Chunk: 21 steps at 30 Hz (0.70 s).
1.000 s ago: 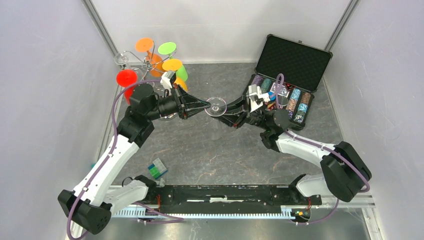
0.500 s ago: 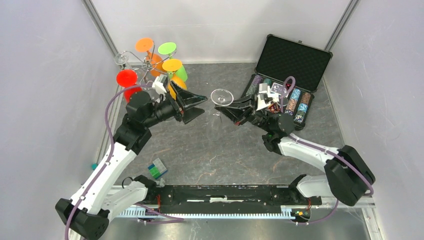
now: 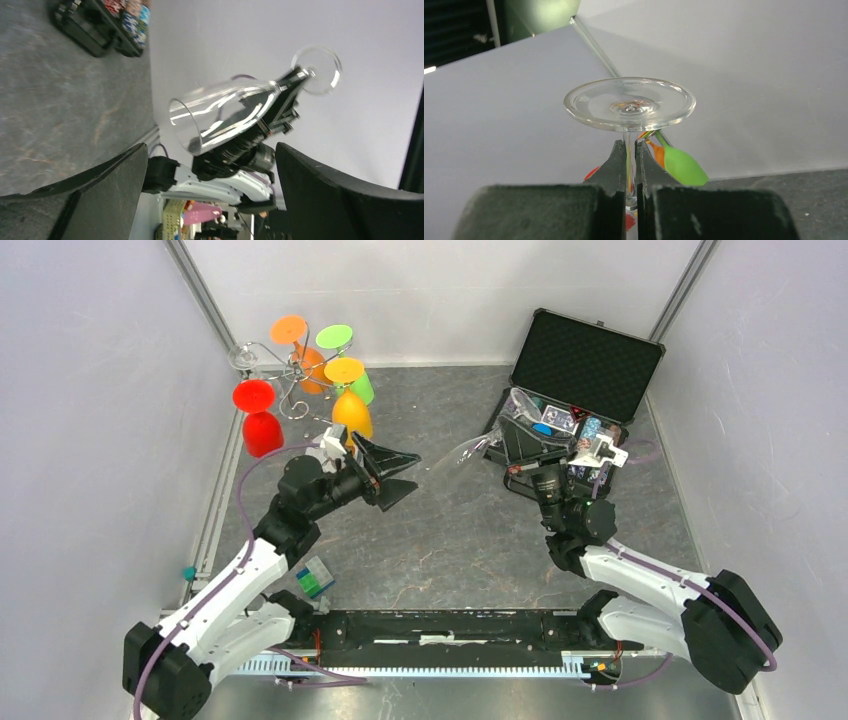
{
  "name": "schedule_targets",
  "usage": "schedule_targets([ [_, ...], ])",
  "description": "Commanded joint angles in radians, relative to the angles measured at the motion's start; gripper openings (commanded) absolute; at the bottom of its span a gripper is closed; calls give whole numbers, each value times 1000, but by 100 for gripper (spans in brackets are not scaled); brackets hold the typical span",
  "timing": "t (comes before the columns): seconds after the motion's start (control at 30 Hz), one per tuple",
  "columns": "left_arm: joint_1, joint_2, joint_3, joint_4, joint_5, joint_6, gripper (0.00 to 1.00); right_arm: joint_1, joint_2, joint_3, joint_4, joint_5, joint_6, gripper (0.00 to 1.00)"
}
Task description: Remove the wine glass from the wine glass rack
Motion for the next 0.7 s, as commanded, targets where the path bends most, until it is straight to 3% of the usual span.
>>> schedule_targets([
  [0.0,-78,36,-8,235,-28,-106,97,15,-3,-15,55,241,164,0],
  [0.2,-138,86,-18,363,-61,-148,68,18,-3,-33,13,310,292,0],
  [0.67,-169,123,25,419,-132,-95,51,20,-9,-69,-117,295,515,0],
])
